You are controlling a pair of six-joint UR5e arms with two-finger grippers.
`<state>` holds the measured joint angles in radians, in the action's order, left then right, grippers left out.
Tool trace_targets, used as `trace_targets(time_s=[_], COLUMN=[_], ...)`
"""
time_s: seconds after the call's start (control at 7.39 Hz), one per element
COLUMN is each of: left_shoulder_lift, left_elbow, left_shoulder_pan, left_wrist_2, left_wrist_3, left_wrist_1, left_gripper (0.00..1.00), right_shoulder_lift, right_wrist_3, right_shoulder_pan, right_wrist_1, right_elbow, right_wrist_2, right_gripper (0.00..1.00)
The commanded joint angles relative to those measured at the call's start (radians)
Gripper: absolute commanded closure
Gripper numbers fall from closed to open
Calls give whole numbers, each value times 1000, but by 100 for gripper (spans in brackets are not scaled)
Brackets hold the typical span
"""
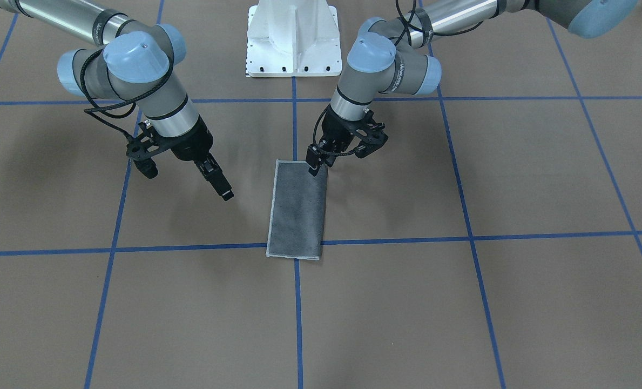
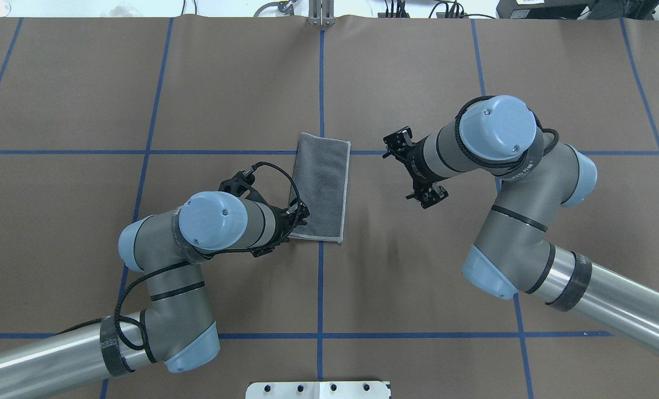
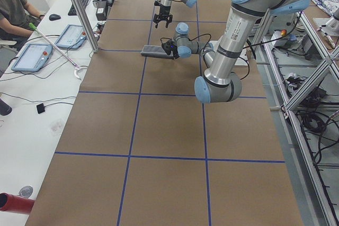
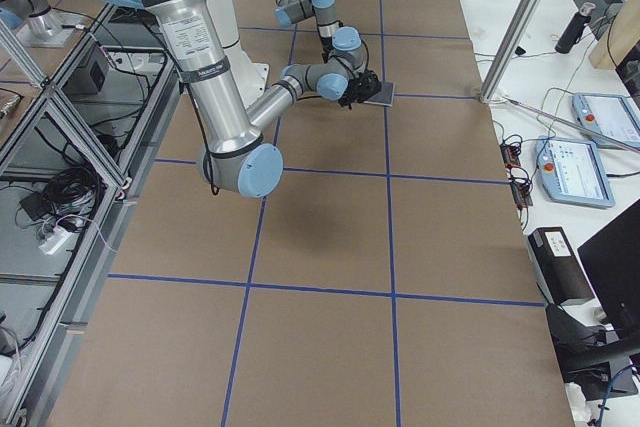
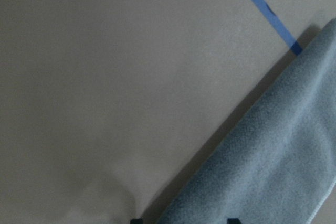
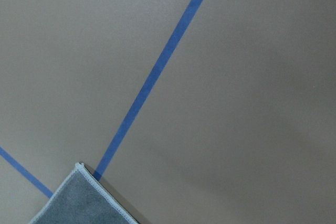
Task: Fold towel twice with both arms
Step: 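Grasp the towel's near end with the left gripper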
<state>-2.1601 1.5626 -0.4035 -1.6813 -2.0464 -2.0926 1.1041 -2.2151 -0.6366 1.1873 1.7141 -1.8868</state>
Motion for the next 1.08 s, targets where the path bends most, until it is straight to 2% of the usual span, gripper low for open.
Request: trace_targets(time_s=[0.0, 0.14, 0.54, 0.95], left_shoulder_lift=[-1, -1, 3, 57], left_elbow=[4, 10, 43, 152], left_shoulder_pan=[2, 2, 2, 46], left_wrist_2=[0, -1, -1, -11], left_wrist_3=[2, 2, -3, -9], left_wrist_1=[2, 2, 2, 0], left_gripper=[90, 100, 100, 100], right_shoulder_lift=[-1, -3, -3, -1], right_wrist_3=[0, 0, 0, 0], right_shoulder_pan=[0, 2, 2, 2], right_wrist_1=[0, 0, 0, 0], right_elbow=[1, 1, 2, 2], right_wrist_2=[-3, -3, -3, -3], right_gripper=[0, 0, 0, 0])
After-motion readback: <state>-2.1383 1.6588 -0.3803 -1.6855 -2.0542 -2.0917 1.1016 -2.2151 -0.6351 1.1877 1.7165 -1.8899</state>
